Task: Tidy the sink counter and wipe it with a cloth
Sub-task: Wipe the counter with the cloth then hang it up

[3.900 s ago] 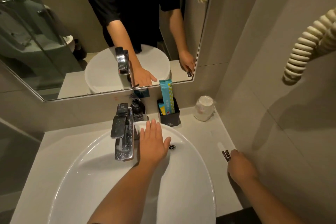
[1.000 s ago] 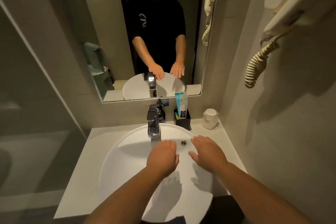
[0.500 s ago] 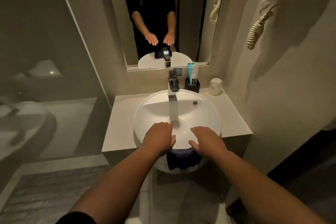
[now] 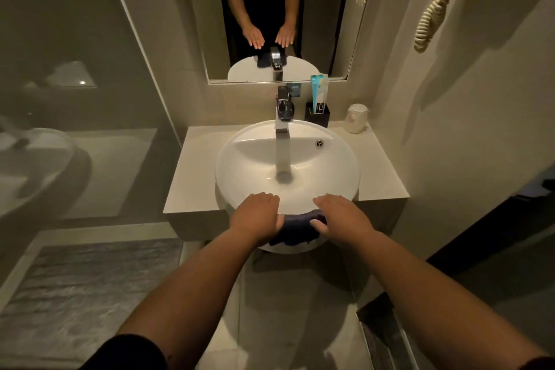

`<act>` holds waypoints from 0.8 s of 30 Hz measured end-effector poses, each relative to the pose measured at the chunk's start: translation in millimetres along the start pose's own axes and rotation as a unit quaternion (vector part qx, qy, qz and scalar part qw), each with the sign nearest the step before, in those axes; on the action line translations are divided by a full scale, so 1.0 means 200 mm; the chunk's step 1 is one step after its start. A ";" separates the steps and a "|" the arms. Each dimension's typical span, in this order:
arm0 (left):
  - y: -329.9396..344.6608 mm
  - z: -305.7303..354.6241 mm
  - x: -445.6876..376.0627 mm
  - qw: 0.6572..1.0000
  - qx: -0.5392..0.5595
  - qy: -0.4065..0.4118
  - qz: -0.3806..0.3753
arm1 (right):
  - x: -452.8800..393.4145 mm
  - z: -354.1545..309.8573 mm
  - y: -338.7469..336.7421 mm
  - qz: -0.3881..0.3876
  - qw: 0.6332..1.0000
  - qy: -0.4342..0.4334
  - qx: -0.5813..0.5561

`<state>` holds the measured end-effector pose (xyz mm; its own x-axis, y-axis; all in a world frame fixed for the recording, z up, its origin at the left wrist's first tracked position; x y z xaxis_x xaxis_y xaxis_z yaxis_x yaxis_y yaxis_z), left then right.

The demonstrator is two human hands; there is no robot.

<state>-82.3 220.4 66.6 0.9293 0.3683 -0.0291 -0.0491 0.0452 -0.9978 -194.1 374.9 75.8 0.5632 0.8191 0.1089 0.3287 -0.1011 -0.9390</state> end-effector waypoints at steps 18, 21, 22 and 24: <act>0.33 0.08 -0.11 0.995 -0.024 0.052 -0.082 | -0.19 0.10 0.31 -0.036 0.996 -0.076 -0.032; 0.25 0.06 -0.10 0.993 -0.036 0.063 -0.098 | -0.18 0.10 0.23 -0.079 0.993 -0.073 -0.054; 0.22 0.05 -0.09 0.992 -0.034 0.066 -0.098 | -0.18 0.09 0.20 -0.091 0.991 -0.068 -0.064; 0.15 0.03 -0.08 0.993 -0.021 0.065 -0.101 | -0.19 0.09 0.11 -0.109 0.988 -0.053 -0.099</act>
<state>-100.1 221.6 38.0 0.9584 0.2320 0.1662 0.1550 0.0660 -0.9857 -220.8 352.0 45.6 0.3830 0.8874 0.2565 0.5810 -0.0155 -0.8138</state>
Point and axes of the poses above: each hand's wrist, its own x-axis away from the middle knuckle, its own y-axis out of the palm, z = x × y, the point moved 3 cm from there along -x, towards the middle knuckle, and after that the axes turned 6 degrees about -x, right-handed, at the moved point
